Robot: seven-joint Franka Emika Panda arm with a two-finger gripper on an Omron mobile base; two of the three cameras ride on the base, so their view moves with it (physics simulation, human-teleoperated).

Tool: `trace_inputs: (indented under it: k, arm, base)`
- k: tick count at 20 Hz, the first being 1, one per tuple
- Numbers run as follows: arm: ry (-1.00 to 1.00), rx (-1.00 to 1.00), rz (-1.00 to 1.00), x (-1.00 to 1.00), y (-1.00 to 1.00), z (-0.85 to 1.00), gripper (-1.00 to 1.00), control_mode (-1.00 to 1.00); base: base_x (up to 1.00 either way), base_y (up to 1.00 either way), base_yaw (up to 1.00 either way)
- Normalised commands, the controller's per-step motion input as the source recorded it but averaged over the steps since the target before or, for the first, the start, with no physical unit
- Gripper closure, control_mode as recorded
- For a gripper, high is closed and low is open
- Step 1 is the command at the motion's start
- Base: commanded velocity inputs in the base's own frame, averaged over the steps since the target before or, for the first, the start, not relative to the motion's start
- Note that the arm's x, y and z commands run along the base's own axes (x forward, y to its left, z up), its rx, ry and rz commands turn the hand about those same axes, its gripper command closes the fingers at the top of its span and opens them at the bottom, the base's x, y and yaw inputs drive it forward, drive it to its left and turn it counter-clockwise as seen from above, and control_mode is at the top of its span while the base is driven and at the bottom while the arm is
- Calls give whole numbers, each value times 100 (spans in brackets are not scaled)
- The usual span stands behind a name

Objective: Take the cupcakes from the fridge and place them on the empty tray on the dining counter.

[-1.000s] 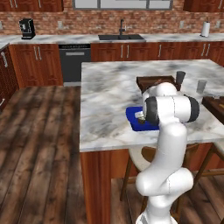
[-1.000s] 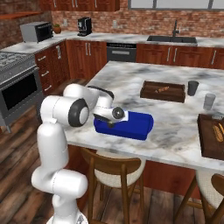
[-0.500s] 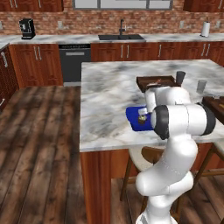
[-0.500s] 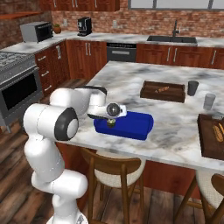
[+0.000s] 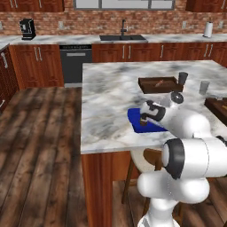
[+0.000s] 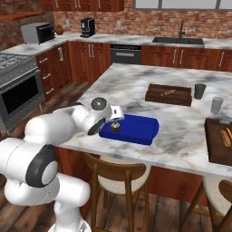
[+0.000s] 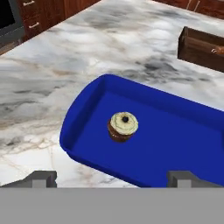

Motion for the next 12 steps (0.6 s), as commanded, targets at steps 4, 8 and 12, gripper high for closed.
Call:
trace_inputs:
  k: [4,8,12]
  arm:
    - [18,-8,0,-23,-15,100,-100,-100]
    - [15,-5,0,-26,-21,100,-100,-100]
    - [5,-1,0,-89,-20,87,-100,-100]
  base:
    - [0,0,0]
    - [0,0,0]
    - [0,0,0]
